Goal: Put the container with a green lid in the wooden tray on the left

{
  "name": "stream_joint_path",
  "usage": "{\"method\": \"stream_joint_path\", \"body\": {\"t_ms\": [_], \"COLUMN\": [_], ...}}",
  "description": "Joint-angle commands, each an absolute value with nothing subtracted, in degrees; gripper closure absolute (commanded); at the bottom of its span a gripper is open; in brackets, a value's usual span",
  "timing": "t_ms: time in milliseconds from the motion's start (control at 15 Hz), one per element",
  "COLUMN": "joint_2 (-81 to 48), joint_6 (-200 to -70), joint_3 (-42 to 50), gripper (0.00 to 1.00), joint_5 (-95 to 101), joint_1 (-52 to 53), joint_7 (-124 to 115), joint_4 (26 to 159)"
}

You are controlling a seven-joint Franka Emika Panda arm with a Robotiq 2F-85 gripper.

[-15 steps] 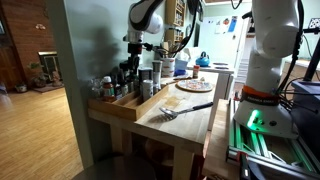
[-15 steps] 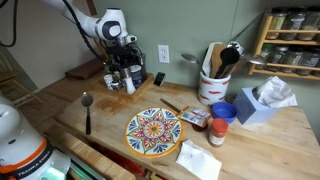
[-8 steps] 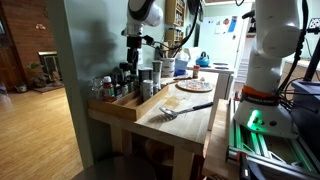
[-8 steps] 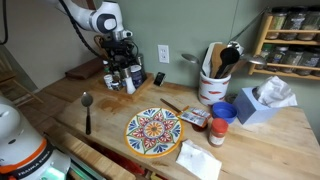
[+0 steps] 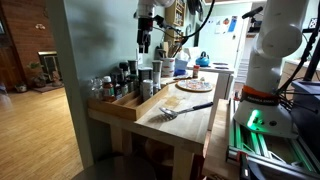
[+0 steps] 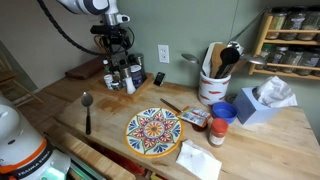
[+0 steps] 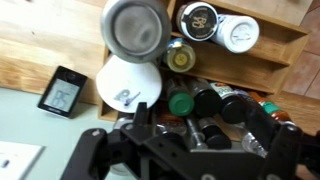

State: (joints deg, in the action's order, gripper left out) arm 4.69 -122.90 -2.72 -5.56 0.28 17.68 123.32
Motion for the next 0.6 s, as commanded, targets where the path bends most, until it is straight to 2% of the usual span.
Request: {"method": "stream_joint_path", "body": {"t_ms": [0, 467, 533], "joint_2": [13.8, 27.7, 22.5], "joint_6": [-122.3, -120.2, -118.8], "joint_3": [0.2, 5.3, 4.9], "gripper": [0.00, 0.00, 0.00], "joint_5": [-0.8, 2.1, 1.3], "joint_1": [-1.7, -4.4, -4.0], "joint_7": [11.2, 13.3, 11.2], "joint_4": [130.4, 141.7, 136.3]}}
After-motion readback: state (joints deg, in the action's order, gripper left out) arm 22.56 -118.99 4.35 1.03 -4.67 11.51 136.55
